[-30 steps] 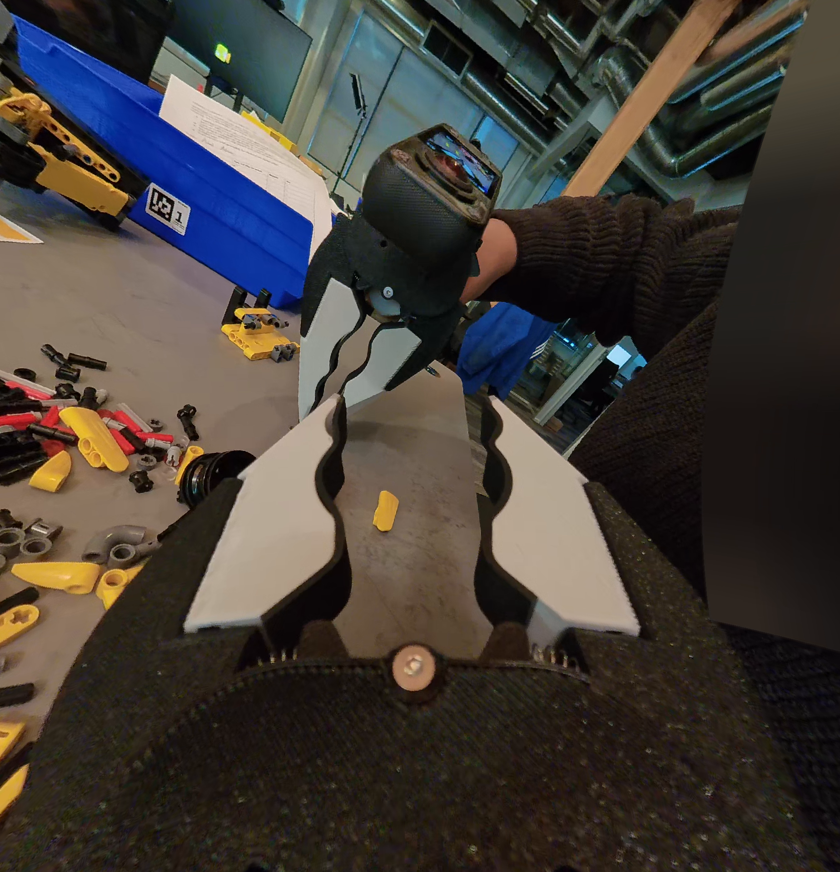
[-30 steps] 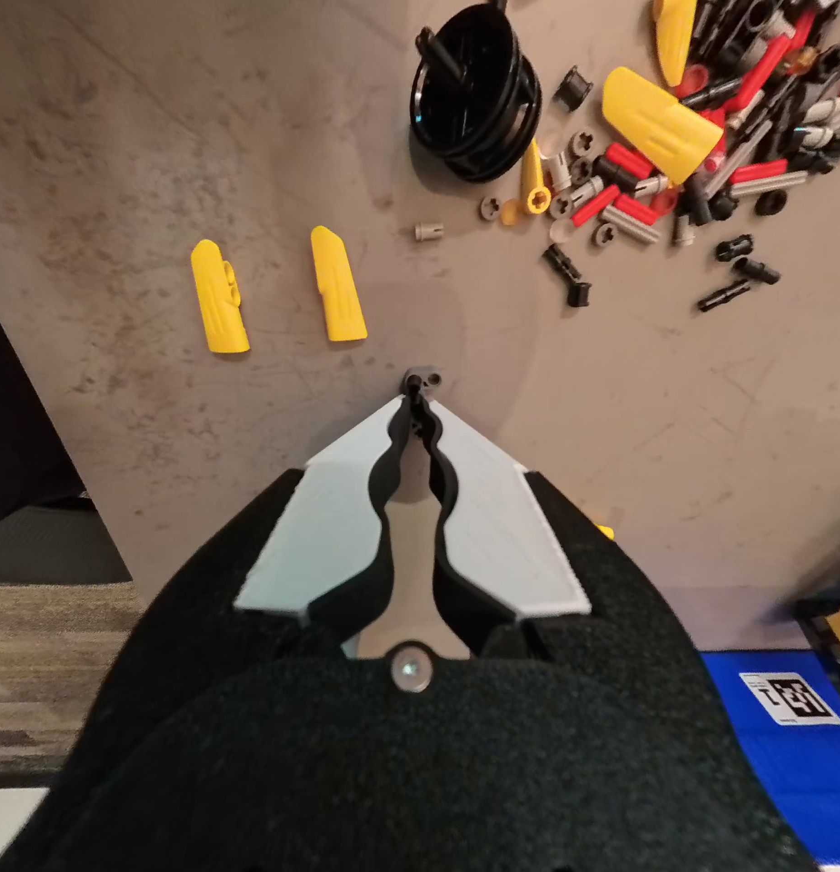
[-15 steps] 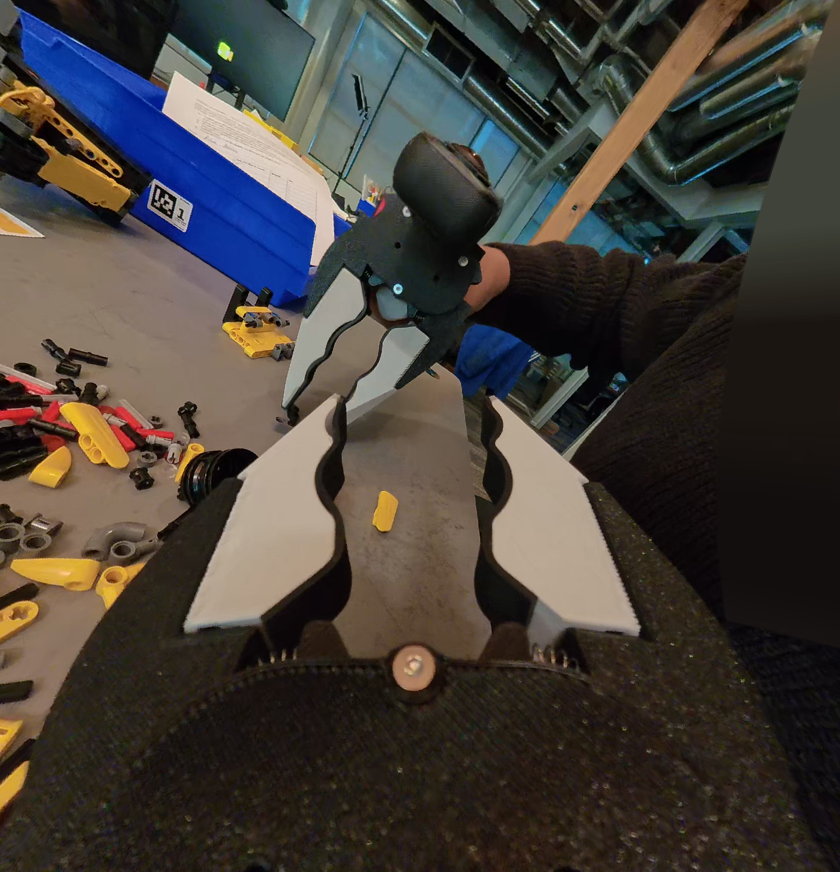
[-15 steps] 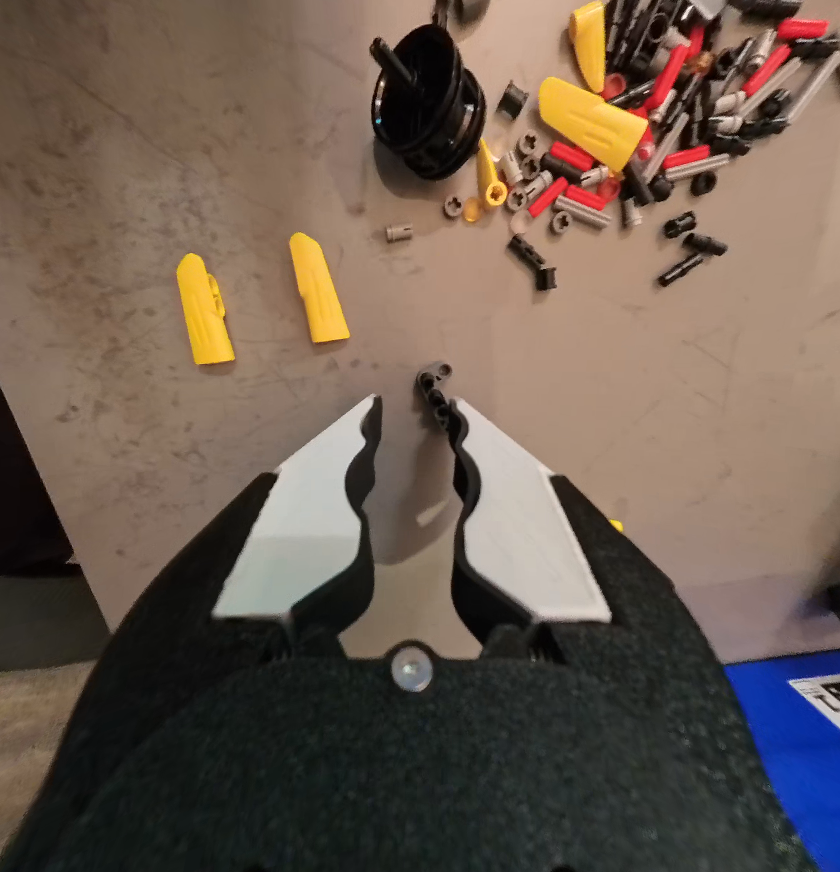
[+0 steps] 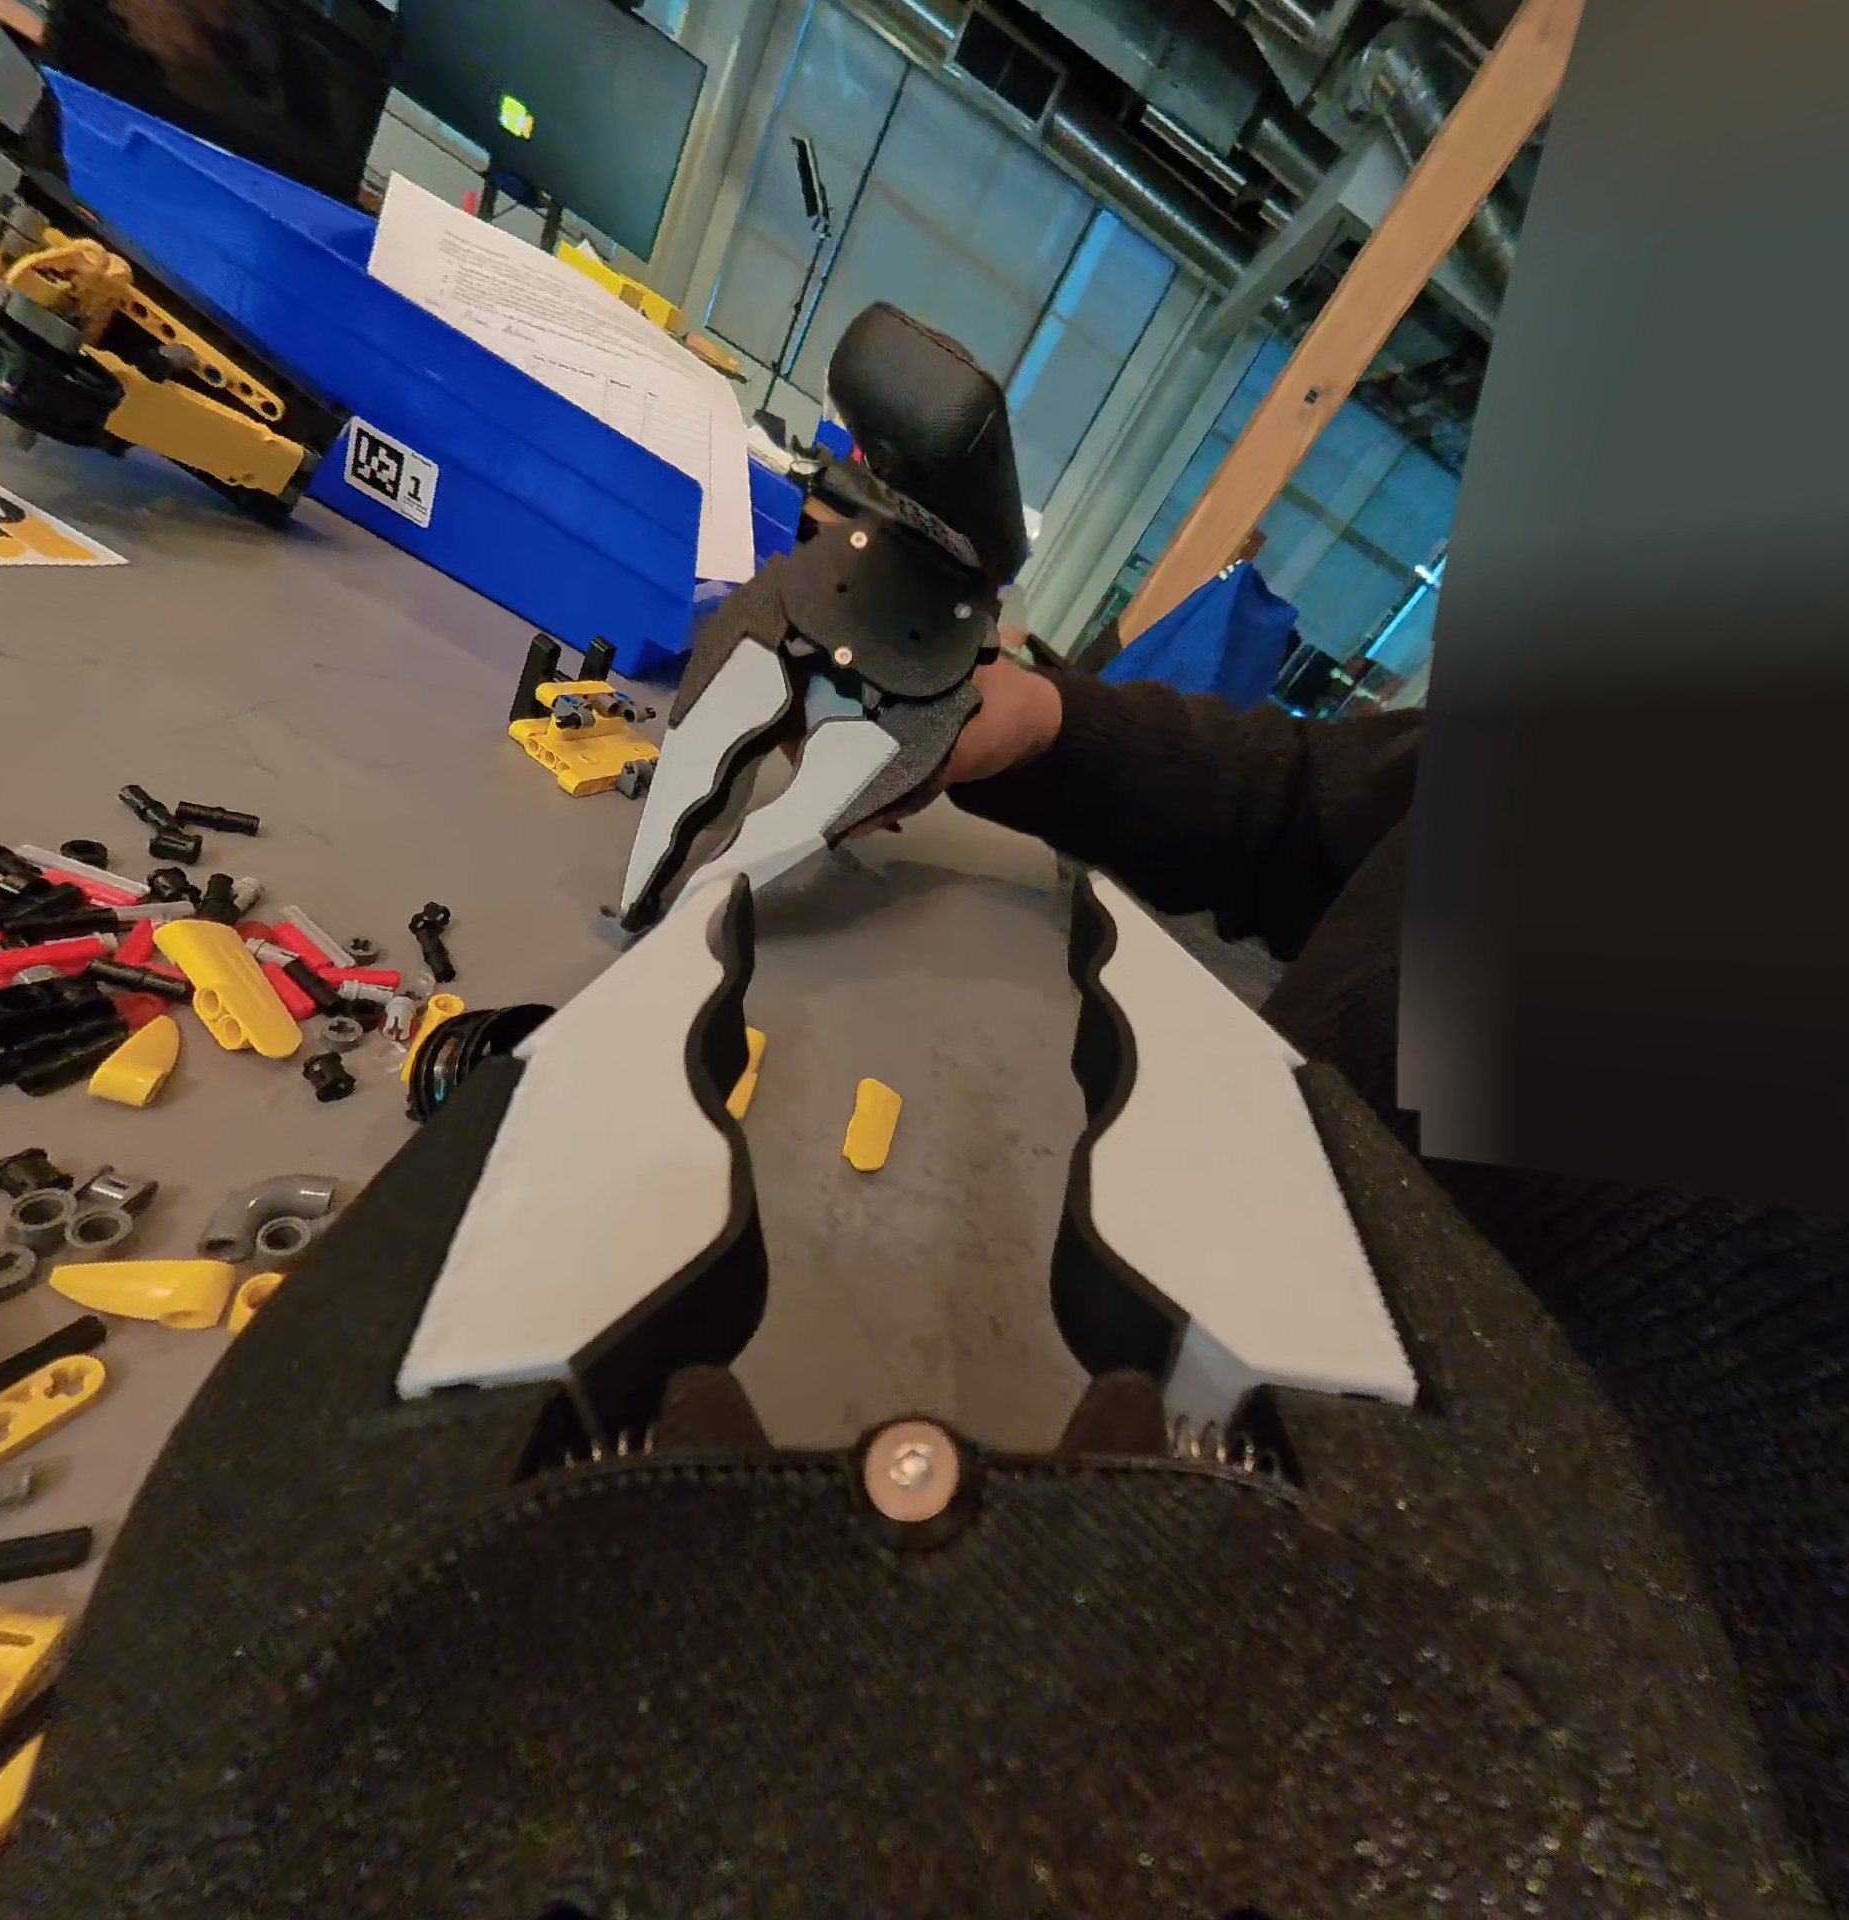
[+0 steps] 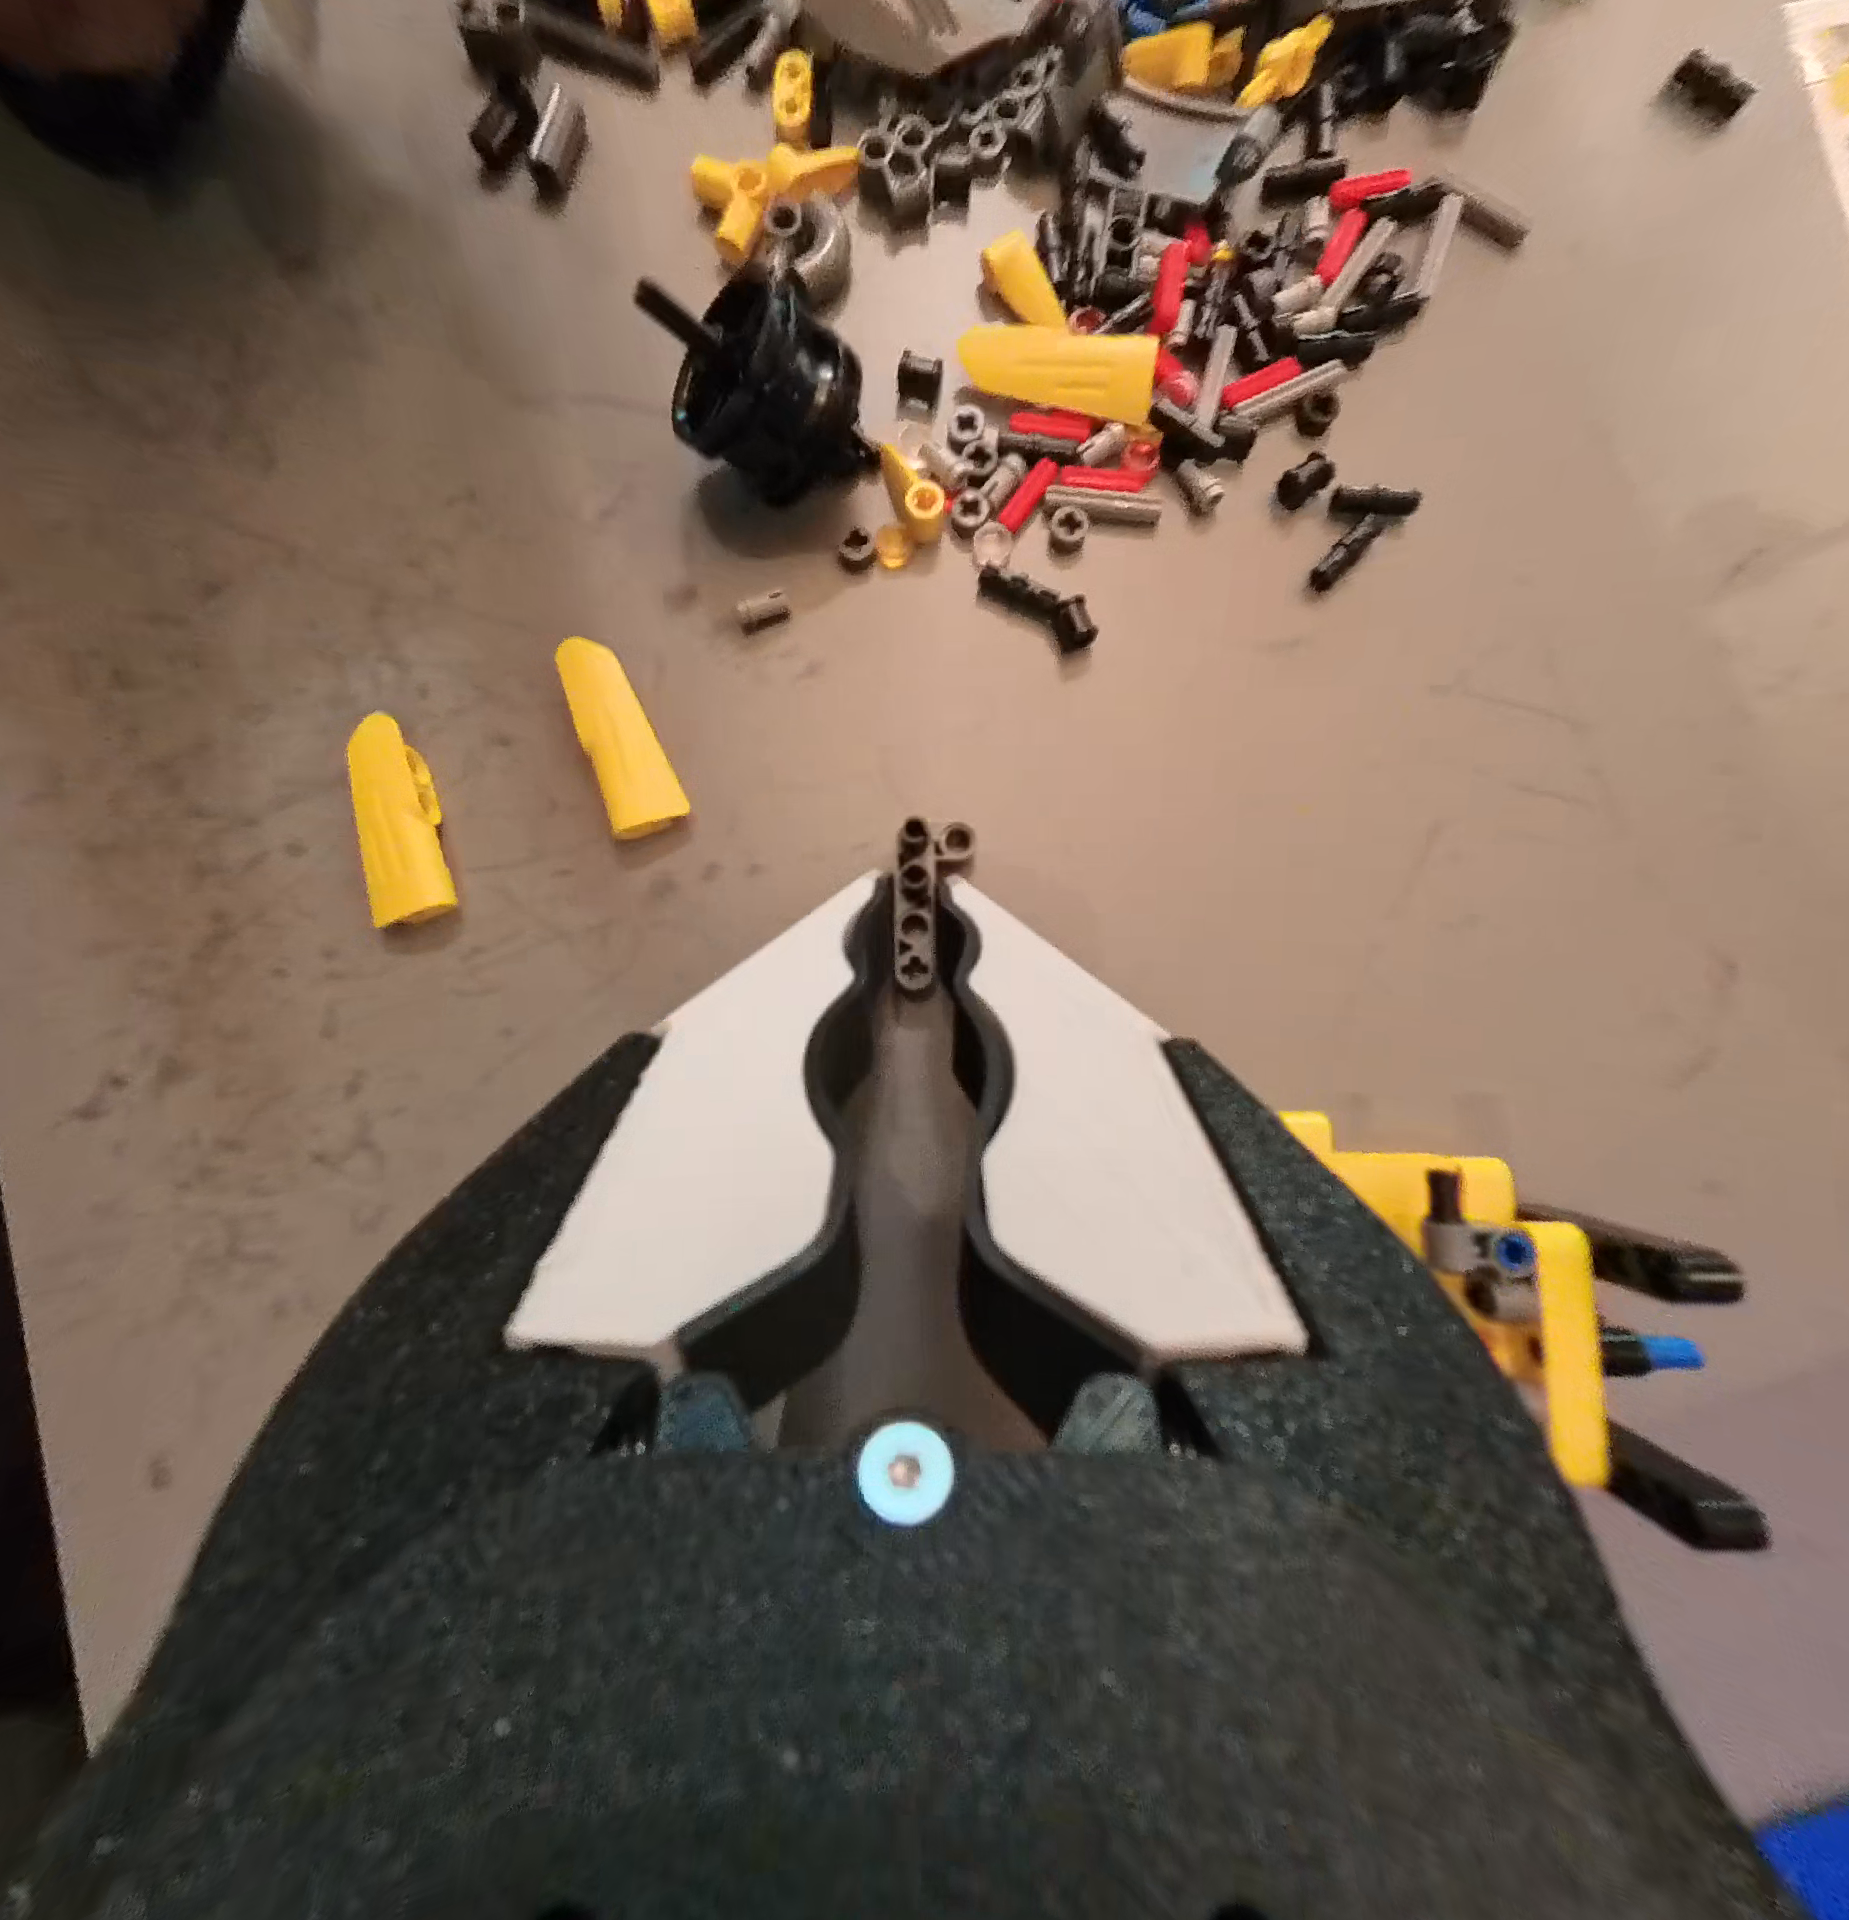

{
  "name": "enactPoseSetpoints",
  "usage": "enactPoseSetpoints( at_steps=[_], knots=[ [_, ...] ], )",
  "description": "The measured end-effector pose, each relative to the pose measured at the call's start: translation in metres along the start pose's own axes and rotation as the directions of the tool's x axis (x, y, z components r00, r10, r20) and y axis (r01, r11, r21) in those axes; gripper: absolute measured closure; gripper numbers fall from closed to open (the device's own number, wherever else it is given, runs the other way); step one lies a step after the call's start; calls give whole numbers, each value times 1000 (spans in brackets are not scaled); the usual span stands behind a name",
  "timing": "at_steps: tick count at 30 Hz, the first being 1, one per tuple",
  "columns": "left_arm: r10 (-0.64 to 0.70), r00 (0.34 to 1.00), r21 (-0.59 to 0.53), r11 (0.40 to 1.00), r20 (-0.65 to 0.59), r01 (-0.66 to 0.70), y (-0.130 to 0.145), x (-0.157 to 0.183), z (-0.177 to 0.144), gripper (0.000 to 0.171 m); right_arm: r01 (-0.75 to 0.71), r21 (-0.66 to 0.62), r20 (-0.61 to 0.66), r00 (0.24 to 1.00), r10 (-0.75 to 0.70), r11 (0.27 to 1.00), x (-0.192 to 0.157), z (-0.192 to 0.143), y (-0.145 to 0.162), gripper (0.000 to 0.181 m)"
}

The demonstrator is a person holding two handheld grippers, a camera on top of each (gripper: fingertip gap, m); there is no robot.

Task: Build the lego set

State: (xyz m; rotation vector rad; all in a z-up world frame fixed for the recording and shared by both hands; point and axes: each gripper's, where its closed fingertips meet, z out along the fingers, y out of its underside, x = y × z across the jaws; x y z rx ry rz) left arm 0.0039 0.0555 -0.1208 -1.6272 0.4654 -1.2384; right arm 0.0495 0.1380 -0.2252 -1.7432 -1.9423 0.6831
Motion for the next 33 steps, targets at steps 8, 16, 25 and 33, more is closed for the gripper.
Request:
enactPoseSetpoints(
  at_steps=[8, 16, 25, 33],
  knots=[
    [203, 969, -53, 979, 144, -198, 1, -8, 7, 123, -268, 341, 404, 907, 116, 901, -55, -25, -51, 174],
    [599, 791, -256, 790, 125, -558, 31, 10, 28, 144, -413, 378, 652, 754, 79, 829, -86, -58, -63, 174],
    [701, 708, -388, 677, 81, -626, 55, 8, 38, 160, -472, 239, 753, 642, 145, 848, -101, -42, -55, 174],
    [541, 824, -342, 816, 166, -467, 38, -8, 30, 163, -314, 506, 501, 865, 22, 803, -70, -53, -69, 150]
  ],
)
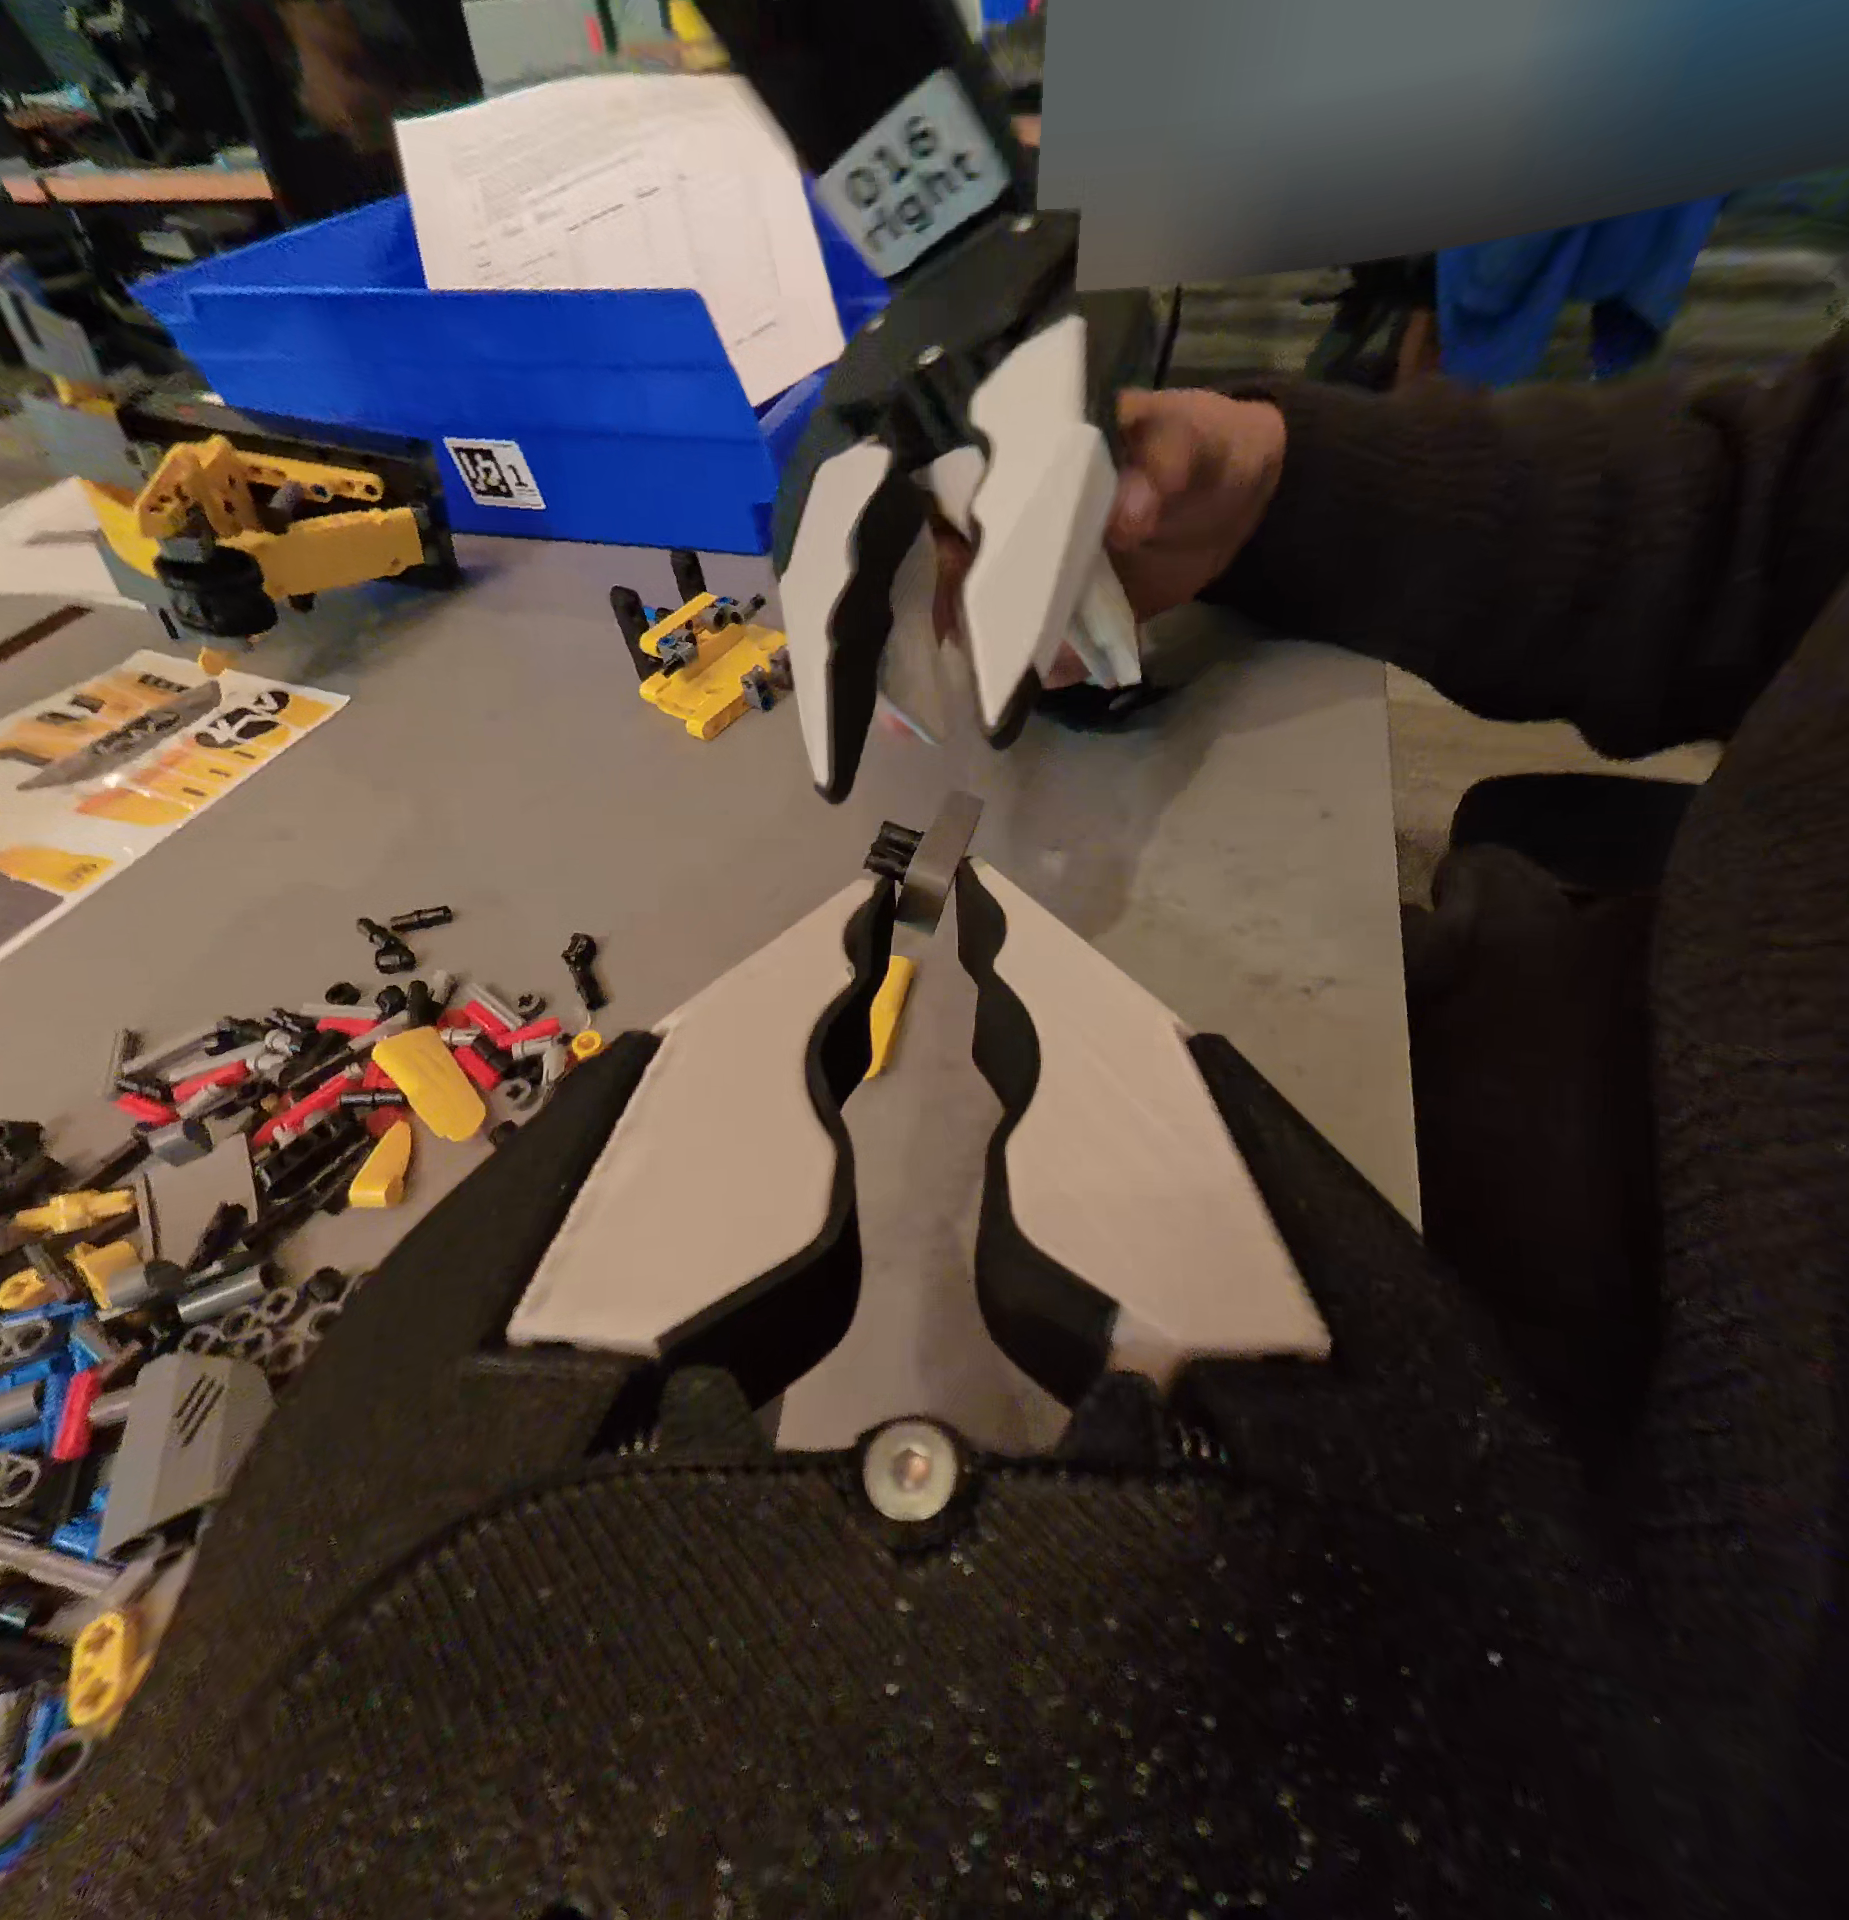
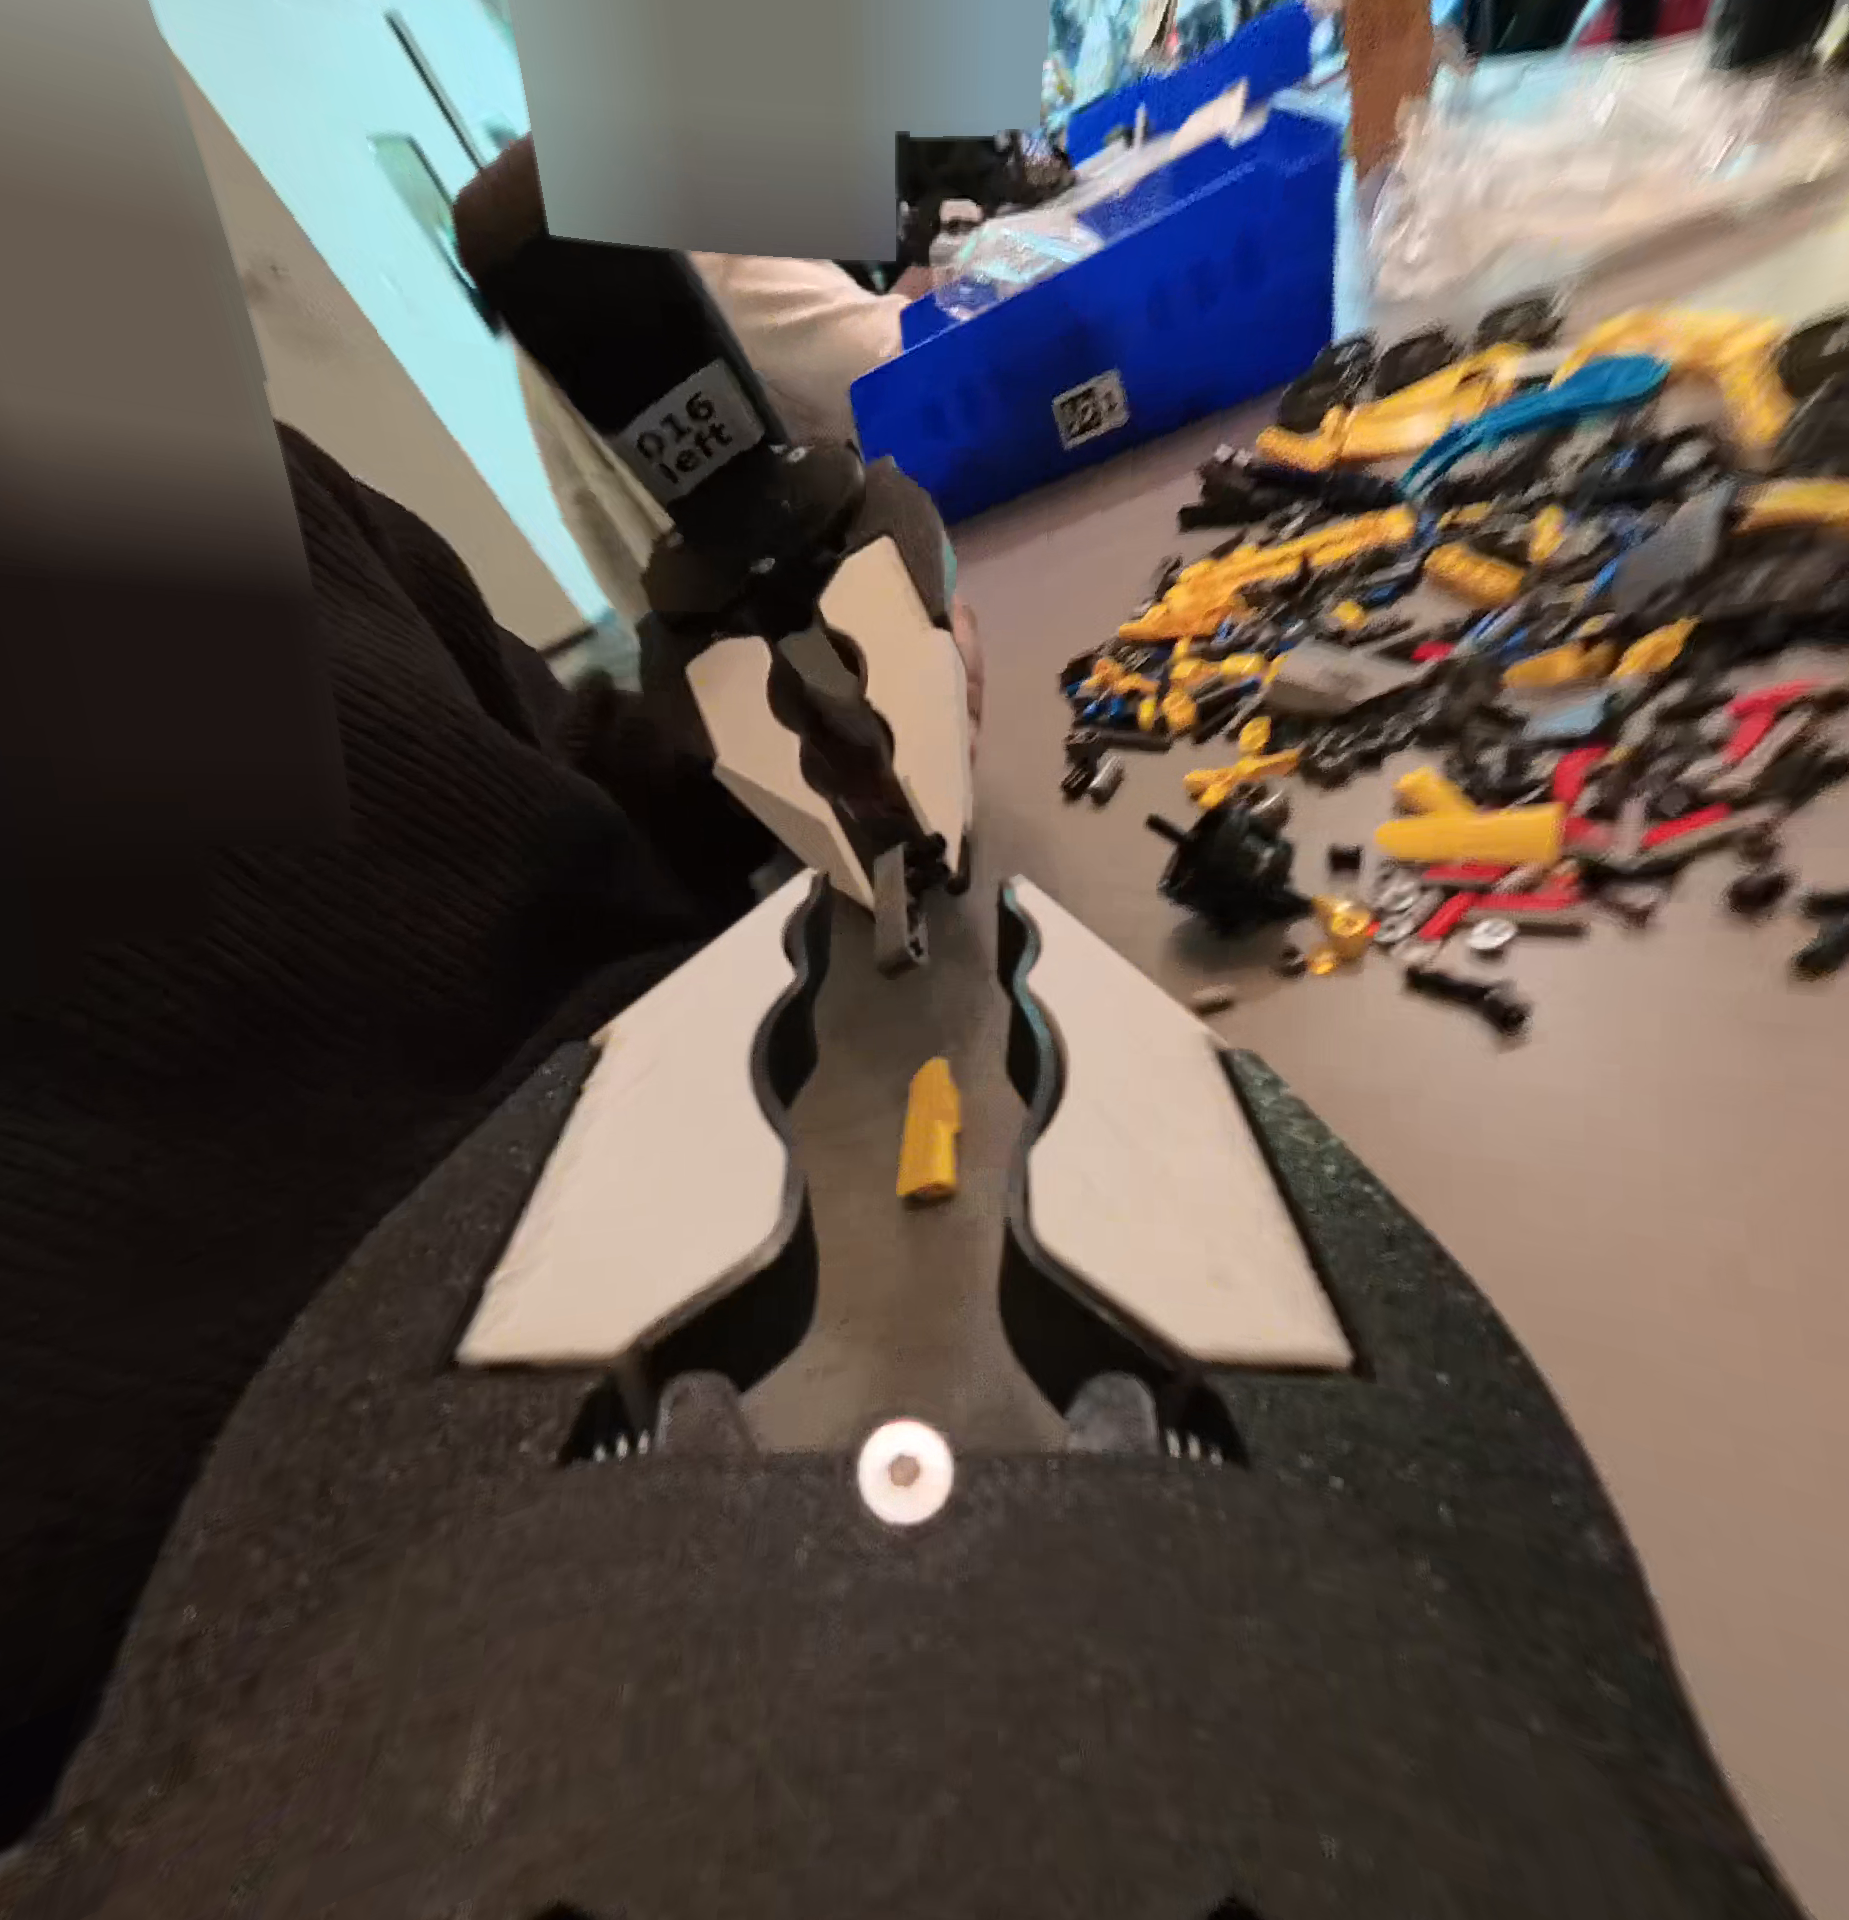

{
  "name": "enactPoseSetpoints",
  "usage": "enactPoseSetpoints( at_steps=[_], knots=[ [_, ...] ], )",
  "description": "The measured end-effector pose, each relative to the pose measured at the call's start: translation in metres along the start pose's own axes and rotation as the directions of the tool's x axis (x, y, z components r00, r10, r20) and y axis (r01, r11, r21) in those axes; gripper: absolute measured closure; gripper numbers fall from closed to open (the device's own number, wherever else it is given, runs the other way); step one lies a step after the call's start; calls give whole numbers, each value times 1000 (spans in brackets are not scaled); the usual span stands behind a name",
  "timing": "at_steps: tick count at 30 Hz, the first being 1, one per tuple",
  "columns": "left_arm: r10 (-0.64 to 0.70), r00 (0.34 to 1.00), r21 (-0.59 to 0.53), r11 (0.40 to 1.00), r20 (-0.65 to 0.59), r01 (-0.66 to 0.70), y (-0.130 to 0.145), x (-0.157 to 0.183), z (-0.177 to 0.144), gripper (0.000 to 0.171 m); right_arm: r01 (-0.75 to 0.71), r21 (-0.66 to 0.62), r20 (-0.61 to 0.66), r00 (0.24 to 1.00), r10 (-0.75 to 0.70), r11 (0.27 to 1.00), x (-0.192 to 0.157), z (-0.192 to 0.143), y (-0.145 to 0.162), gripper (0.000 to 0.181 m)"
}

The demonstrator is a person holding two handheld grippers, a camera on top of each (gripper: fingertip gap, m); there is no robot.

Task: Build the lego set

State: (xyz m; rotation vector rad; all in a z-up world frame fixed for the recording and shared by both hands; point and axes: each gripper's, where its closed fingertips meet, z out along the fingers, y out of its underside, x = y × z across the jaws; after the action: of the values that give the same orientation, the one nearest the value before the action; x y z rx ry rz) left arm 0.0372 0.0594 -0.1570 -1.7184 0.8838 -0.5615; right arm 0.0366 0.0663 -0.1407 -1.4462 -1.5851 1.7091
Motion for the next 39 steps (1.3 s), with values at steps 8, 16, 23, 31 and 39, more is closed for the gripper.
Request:
enactPoseSetpoints(
  at_steps=[8, 16, 23, 31, 39],
  knots=[
    [-110, 993, 42, 993, -53, 112, -5, -5, -6, 163, 456, -93, -209, 860, -465, 885, 0, 12, -1, 136],
    [-82, 992, 31, 996, -98, 86, -5, 6, -4, 163, 549, -115, -190, 806, -561, 828, -8, 16, 5, 160],
    [-89, 993, 23, 996, -73, 91, -4, 2, -2, 149, 463, -111, -140, 869, -475, 879, -8, 13, 8, 160],
    [-85, 992, 3, 996, -91, 86, -1, 5, -2, 133, 396, -198, -155, 890, -428, 896, 6, 4, 21, 165],
    [-98, 995, -78, 992, -31, 96, 11, -4, 3, 138, 363, -365, -144, 888, -437, 857, 16, 11, 47, 165]
  ],
)
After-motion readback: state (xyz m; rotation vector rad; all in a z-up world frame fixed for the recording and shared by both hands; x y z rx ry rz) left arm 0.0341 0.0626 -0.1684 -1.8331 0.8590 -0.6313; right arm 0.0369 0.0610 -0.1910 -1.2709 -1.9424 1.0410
